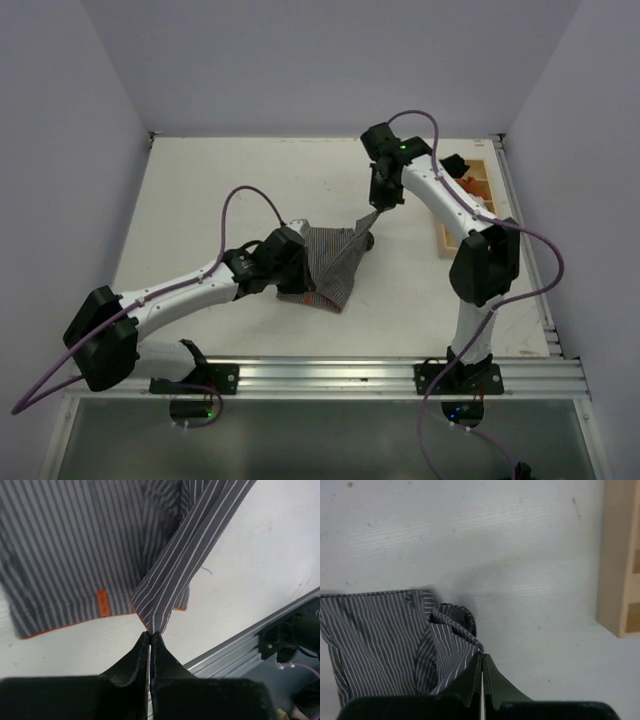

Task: Roll the underwear
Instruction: Fold the underwear

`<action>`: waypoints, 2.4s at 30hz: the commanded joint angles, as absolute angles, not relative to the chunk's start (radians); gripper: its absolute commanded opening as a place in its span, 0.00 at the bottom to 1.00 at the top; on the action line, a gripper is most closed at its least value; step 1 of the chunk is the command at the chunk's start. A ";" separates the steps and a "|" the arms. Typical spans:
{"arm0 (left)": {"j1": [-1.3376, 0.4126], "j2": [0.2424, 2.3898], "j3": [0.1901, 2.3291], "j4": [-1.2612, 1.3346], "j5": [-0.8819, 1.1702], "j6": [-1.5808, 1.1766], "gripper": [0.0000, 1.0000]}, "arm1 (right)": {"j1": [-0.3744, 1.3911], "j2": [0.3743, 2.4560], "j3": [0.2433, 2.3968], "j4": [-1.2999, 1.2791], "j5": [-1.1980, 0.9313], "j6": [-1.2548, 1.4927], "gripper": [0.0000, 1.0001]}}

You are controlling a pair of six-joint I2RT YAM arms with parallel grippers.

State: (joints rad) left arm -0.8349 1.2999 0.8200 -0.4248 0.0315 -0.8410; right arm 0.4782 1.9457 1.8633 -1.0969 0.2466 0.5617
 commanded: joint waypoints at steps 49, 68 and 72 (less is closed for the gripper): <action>-0.709 1.410 0.761 -0.479 0.095 -0.801 0.00 | 0.683 2.273 2.292 -1.238 0.305 0.448 0.00; -0.581 1.487 0.908 -0.534 0.045 -0.693 0.37 | 0.623 2.396 2.373 -1.078 0.114 0.453 0.23; -0.577 1.448 0.957 -0.561 0.003 -0.652 0.54 | 0.618 2.283 2.249 -1.068 0.112 0.466 0.34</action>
